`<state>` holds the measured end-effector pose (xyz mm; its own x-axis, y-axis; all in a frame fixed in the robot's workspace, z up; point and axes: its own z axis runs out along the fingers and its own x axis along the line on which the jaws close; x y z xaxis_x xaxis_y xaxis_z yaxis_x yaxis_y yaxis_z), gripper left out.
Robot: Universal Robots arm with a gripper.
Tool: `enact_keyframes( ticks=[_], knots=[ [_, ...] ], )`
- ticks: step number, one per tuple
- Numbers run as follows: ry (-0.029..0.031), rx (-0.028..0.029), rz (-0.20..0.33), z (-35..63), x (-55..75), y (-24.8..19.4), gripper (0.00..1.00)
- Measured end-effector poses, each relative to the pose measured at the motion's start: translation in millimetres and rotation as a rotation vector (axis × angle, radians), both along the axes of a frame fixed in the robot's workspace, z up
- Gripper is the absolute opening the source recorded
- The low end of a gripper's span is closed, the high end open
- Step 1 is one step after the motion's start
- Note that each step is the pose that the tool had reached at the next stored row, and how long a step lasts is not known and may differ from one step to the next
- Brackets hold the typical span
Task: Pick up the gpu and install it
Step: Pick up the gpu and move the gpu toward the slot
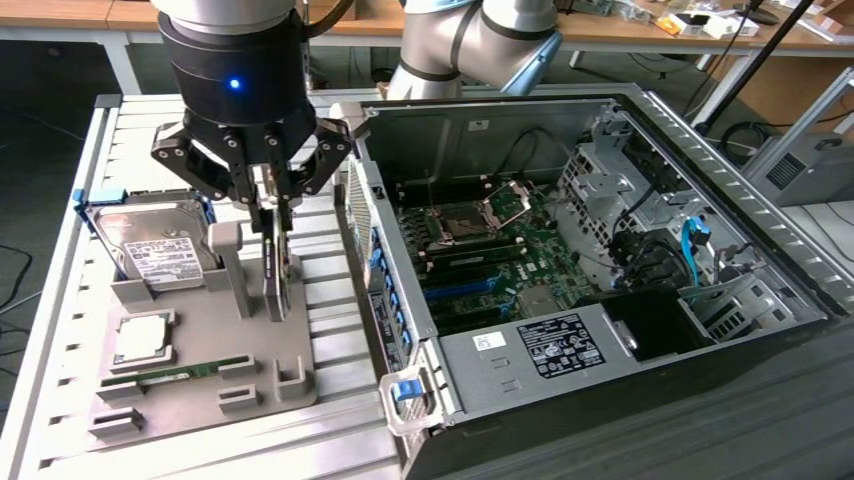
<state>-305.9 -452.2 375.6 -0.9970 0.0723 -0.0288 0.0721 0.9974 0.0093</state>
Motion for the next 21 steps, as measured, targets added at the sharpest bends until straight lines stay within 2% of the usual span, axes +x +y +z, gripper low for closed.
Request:
enact_keyframes(
  ticks=[21],
  knots=[
    [0.0,0.0,0.0,15.8,0.0,0.0,0.27]
  ],
)
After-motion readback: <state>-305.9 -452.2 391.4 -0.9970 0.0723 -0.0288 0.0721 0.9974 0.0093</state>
